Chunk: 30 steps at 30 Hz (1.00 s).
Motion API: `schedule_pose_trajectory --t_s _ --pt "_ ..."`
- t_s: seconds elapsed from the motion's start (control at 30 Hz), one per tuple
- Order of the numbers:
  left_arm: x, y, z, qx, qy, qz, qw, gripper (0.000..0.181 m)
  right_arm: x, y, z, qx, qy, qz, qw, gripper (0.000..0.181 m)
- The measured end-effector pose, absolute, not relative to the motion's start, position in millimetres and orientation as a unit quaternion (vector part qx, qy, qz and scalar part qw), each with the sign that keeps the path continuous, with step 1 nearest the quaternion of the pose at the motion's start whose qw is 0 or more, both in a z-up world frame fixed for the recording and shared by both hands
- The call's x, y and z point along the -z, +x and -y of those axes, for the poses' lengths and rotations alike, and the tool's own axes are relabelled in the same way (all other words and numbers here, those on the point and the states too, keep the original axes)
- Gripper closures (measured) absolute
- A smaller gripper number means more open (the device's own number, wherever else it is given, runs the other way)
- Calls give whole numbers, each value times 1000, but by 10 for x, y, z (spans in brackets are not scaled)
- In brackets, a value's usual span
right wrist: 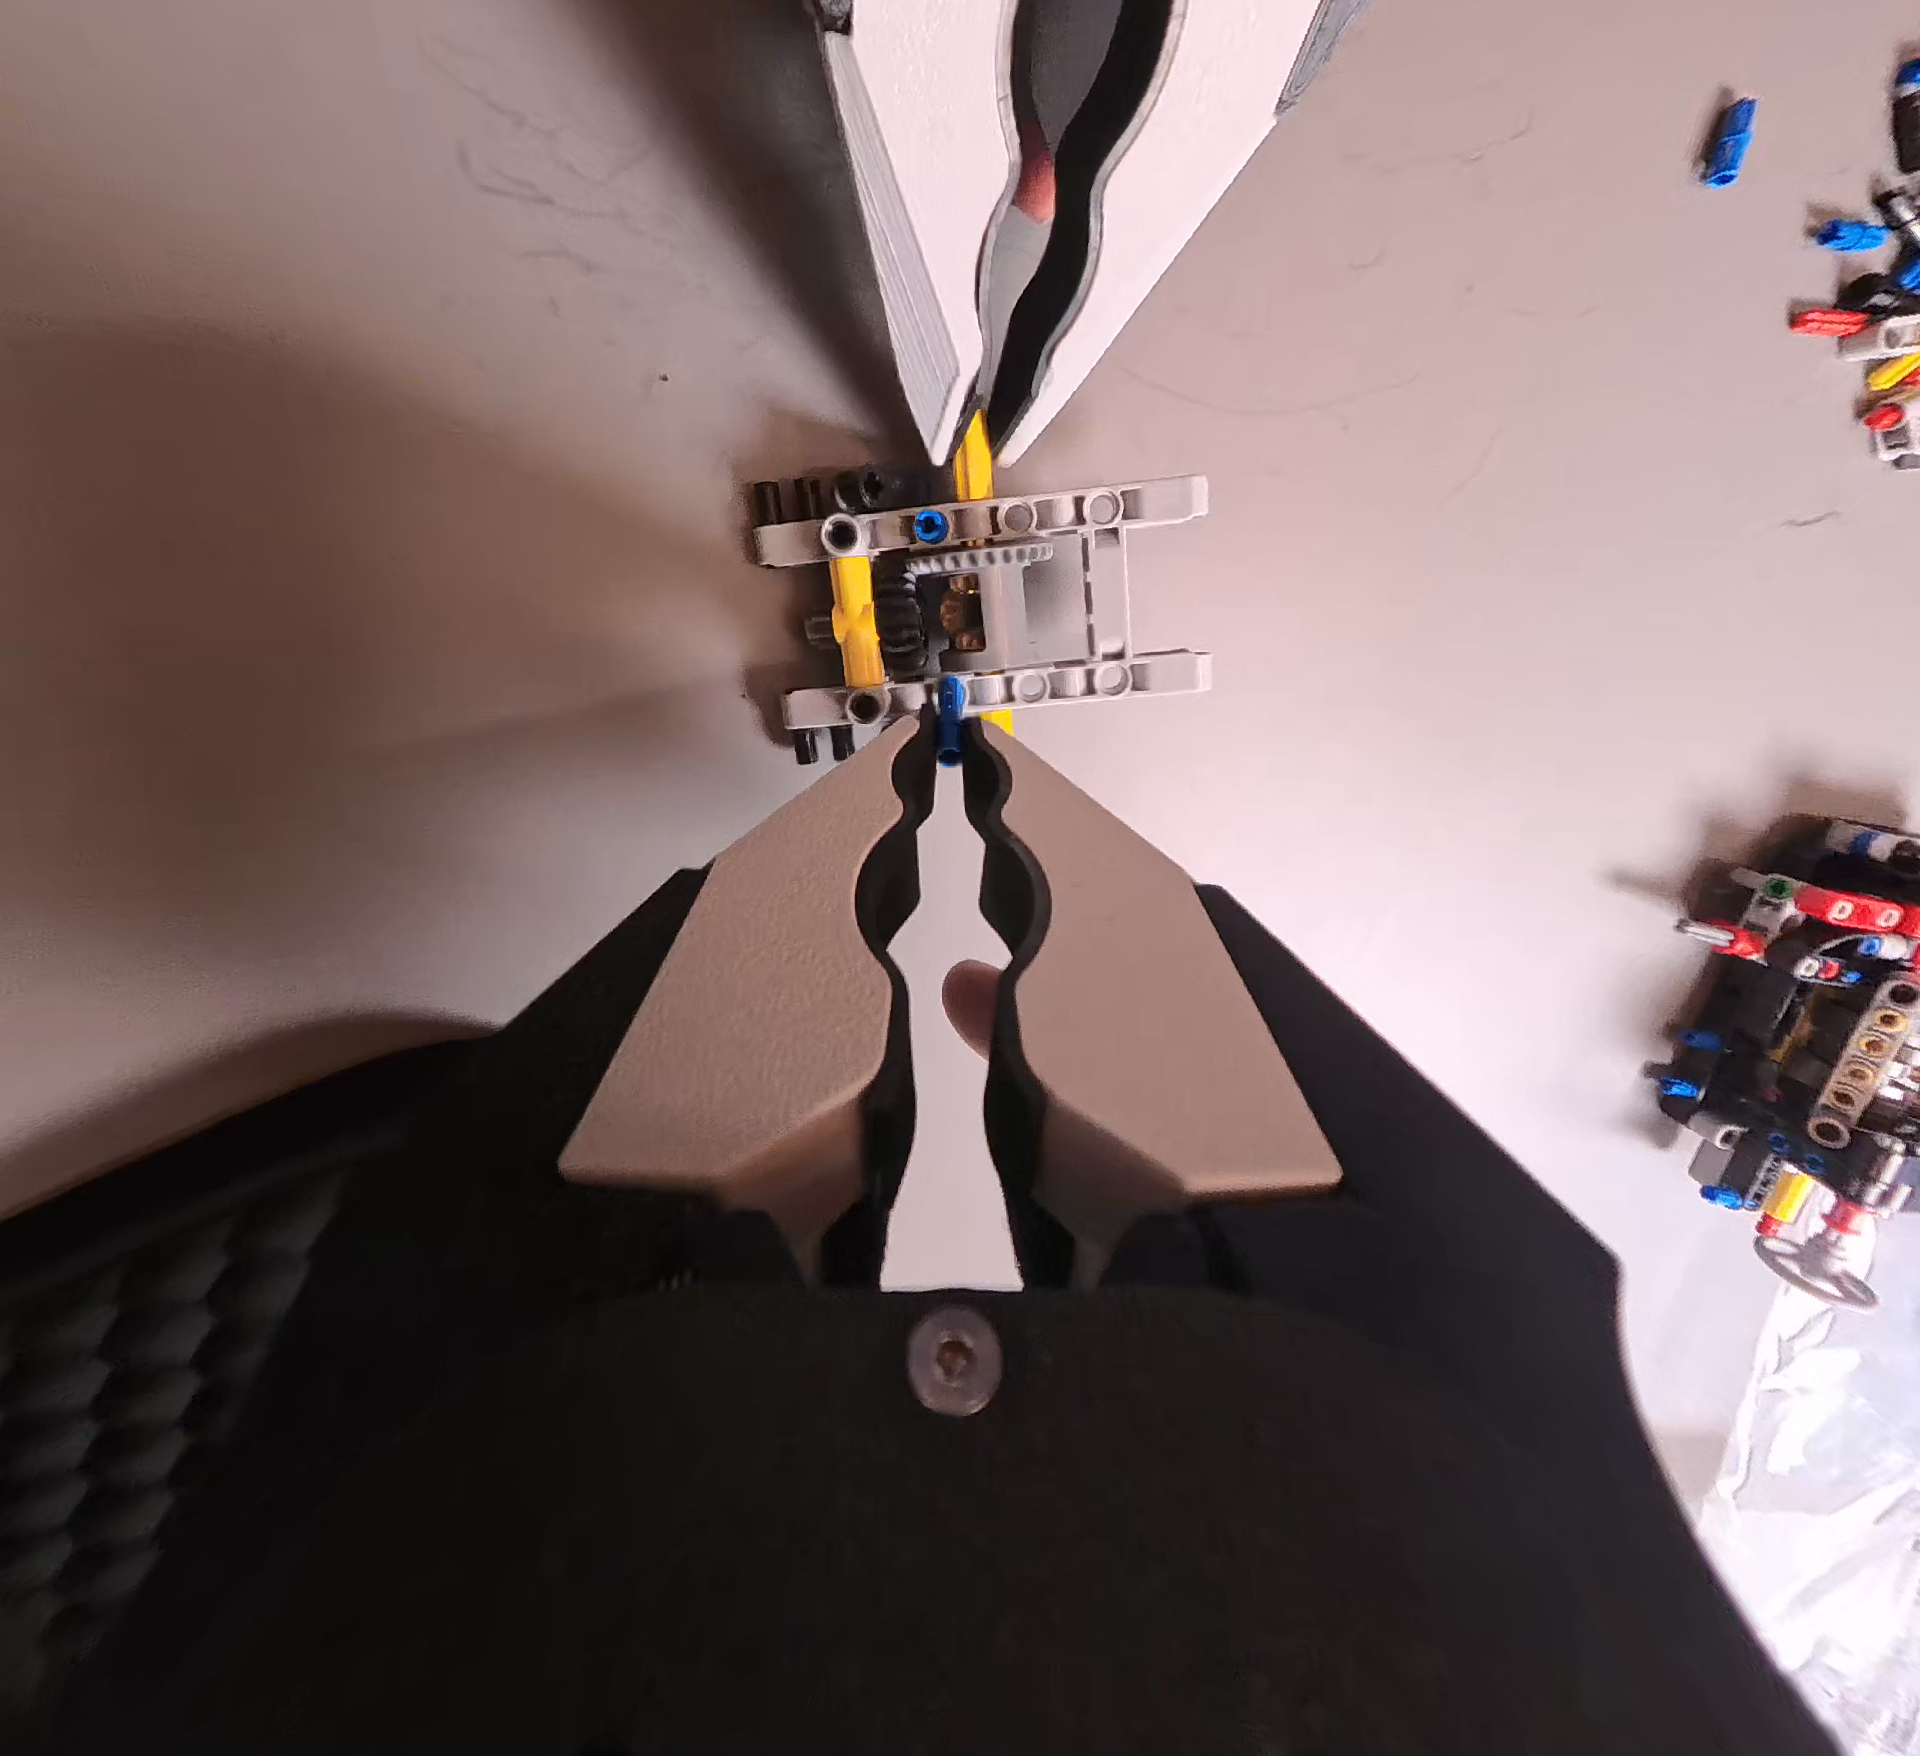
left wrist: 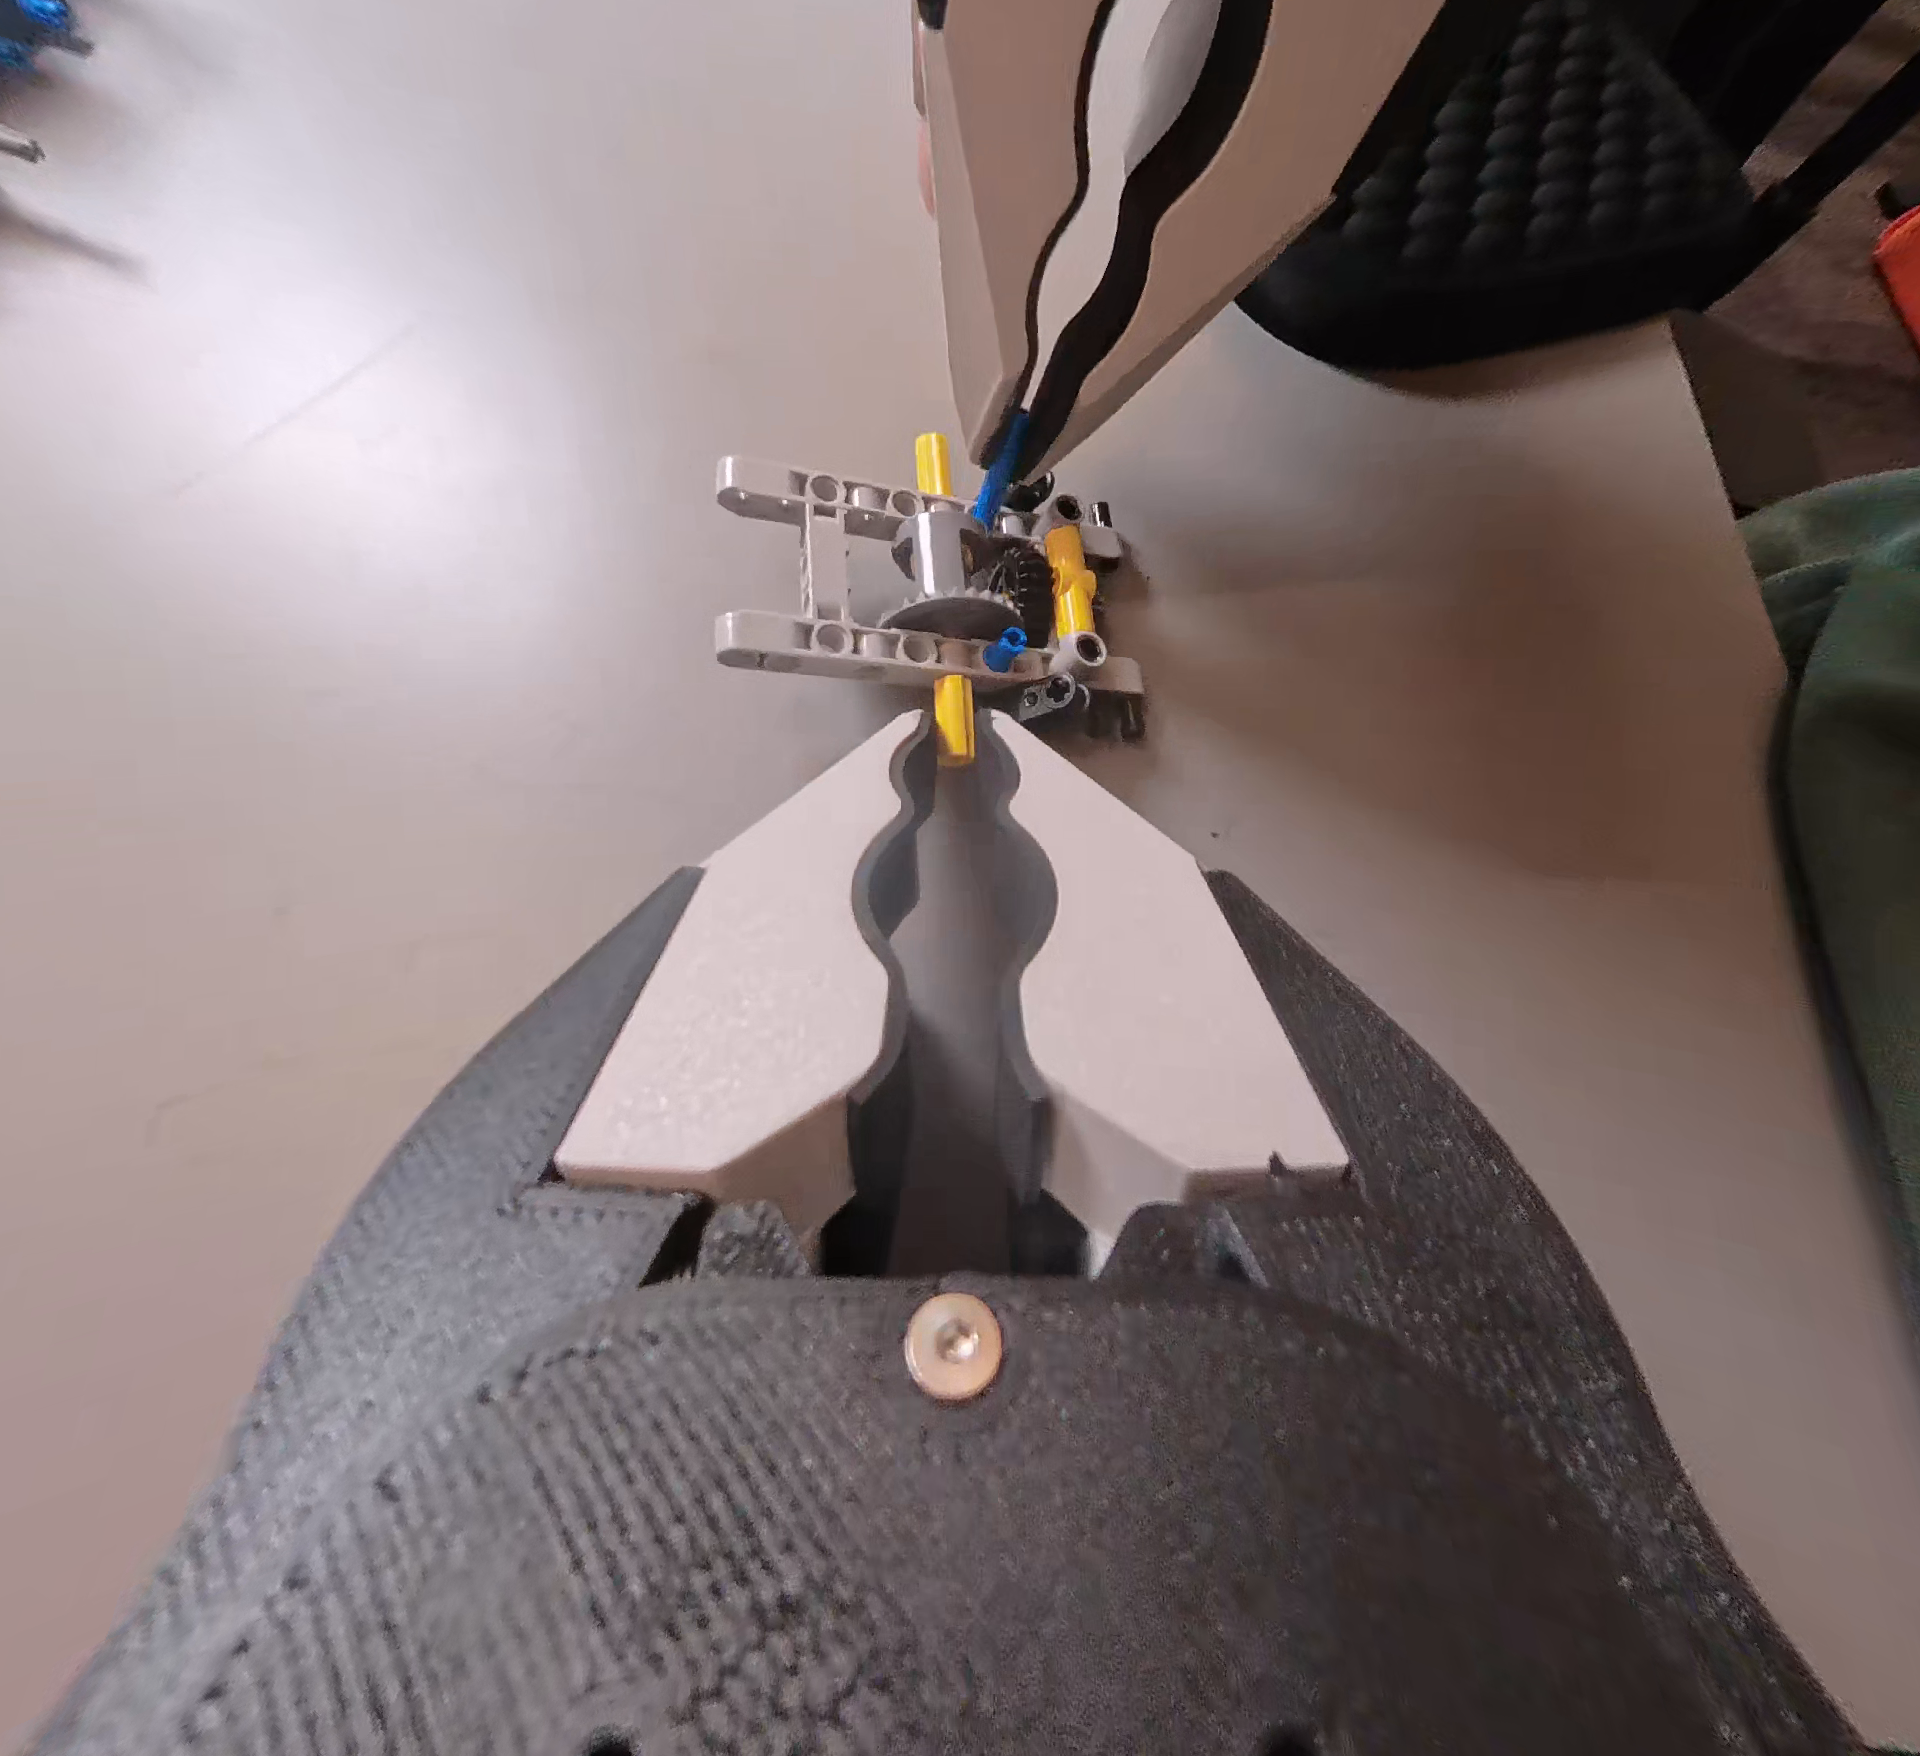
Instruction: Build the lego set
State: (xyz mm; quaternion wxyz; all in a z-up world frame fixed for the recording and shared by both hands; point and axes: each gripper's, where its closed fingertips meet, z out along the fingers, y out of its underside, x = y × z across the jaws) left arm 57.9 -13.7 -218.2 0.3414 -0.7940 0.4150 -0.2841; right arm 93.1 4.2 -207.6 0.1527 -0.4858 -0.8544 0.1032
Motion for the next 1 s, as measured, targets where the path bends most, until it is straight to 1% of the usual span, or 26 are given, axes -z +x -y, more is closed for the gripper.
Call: schedule_pose_trajectory --t_s 0.23,0.43,0.8,0.9,1.0 --pt "2143 609 140 374 -815 -331 292 176 2080 944 -77 -38 -470 876 104 178" --pt "2146 640 166 375 -816 -327 293 176 2091 930 -98 27 -460 883 87 179" --pt "2162 663 182 330 -813 -352 327 176 2120 937 37 14 -456 890 15 178" --pt "2171 659 192 325 -812 -356 330 176 2109 942 61 -18 -476 879 4 178" --pt "2179 659 200 320 -811 -362 330 176 2091 962 67 -64 -505 861 12 178"
